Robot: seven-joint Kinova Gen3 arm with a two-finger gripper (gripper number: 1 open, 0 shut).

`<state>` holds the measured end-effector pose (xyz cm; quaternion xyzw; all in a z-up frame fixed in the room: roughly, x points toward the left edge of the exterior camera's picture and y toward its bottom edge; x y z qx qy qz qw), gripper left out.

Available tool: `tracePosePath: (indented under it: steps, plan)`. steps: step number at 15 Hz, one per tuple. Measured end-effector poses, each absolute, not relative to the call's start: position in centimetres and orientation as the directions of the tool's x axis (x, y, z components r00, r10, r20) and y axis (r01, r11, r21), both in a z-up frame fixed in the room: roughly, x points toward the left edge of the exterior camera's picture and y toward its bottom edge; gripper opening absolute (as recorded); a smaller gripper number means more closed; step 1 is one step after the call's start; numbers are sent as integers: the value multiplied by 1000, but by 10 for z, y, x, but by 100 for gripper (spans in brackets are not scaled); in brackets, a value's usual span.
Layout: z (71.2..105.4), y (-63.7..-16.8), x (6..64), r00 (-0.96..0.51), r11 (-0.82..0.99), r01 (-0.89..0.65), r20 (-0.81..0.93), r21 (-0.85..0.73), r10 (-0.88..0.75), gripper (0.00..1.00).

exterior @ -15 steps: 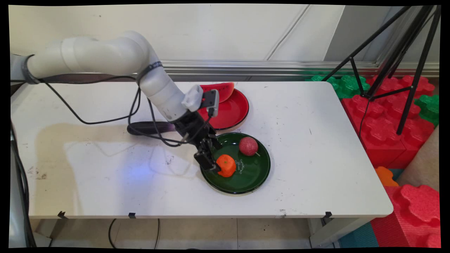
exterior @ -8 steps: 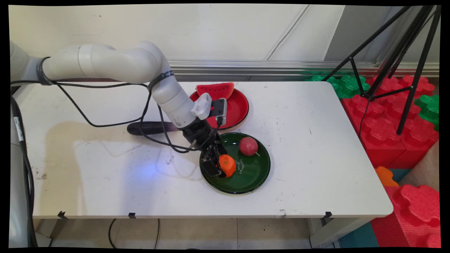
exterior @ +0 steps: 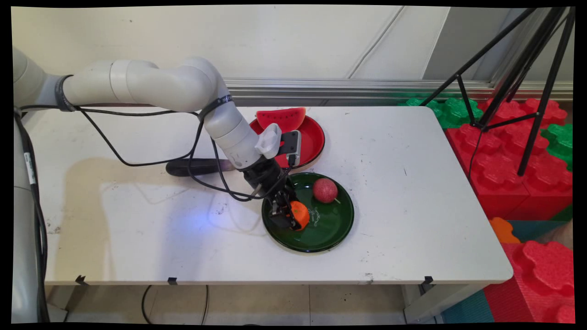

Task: Place the picked object on the table

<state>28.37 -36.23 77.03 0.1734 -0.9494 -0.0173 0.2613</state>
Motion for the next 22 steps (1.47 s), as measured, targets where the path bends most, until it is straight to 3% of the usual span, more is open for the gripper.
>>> tracePosePath:
  steps: [8, 22]
  plan:
    - [782, -364, 285, -801, 945, -313, 508, 99, -318, 0]
    - [862, -338, 342, -757, 930, -361, 561, 66, -334, 0]
